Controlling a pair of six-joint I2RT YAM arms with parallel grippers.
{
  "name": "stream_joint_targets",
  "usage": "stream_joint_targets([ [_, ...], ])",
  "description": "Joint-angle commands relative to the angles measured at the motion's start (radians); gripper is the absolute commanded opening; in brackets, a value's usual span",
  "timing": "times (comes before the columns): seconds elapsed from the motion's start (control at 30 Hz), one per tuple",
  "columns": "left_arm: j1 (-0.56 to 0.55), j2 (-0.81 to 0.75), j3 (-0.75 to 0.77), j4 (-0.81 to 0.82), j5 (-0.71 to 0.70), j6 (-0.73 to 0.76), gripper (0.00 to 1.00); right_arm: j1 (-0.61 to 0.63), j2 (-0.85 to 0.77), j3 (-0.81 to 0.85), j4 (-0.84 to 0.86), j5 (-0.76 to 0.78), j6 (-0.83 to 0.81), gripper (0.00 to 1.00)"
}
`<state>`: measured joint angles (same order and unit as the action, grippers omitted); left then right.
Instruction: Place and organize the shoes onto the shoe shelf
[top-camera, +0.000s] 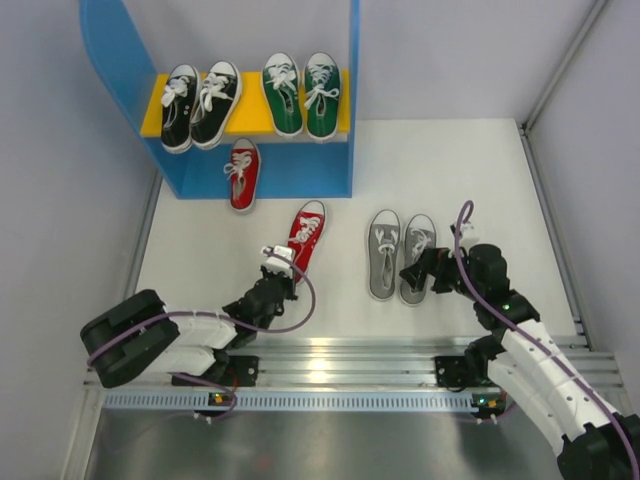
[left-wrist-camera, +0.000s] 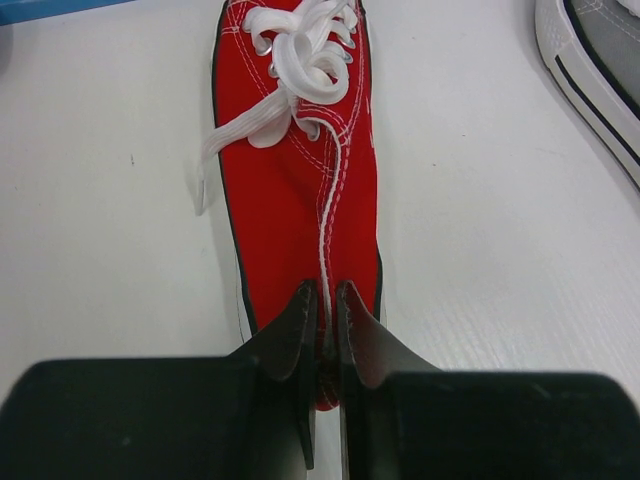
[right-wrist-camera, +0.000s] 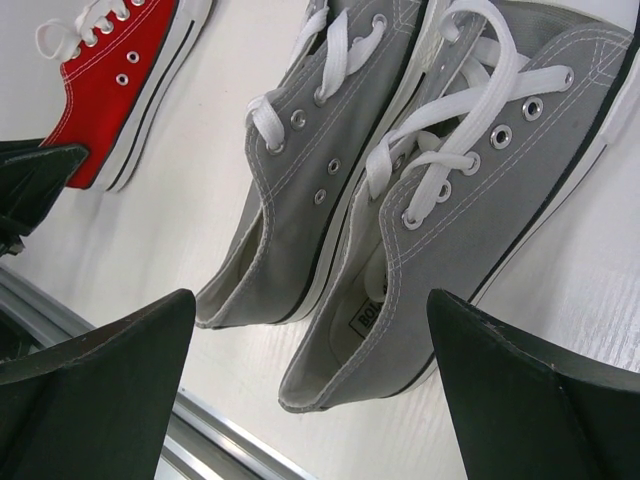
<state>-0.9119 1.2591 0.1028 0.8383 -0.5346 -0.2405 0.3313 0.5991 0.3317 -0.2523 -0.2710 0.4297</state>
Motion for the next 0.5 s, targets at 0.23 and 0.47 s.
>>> stream_joint_targets([
  [0.23, 0.005, -0.45, 0.169, -0.489, -0.01, -0.031, 0.0, 0.014, -0.042, 0.003, 0.054, 0.009, -0.005, 0.99],
  [0.47, 0.005, -0.682, 0.245, -0.674, -0.037, 0.082, 0.0, 0.014, -0.053, -0.011, 0.076, -0.013, 0.003, 0.99],
])
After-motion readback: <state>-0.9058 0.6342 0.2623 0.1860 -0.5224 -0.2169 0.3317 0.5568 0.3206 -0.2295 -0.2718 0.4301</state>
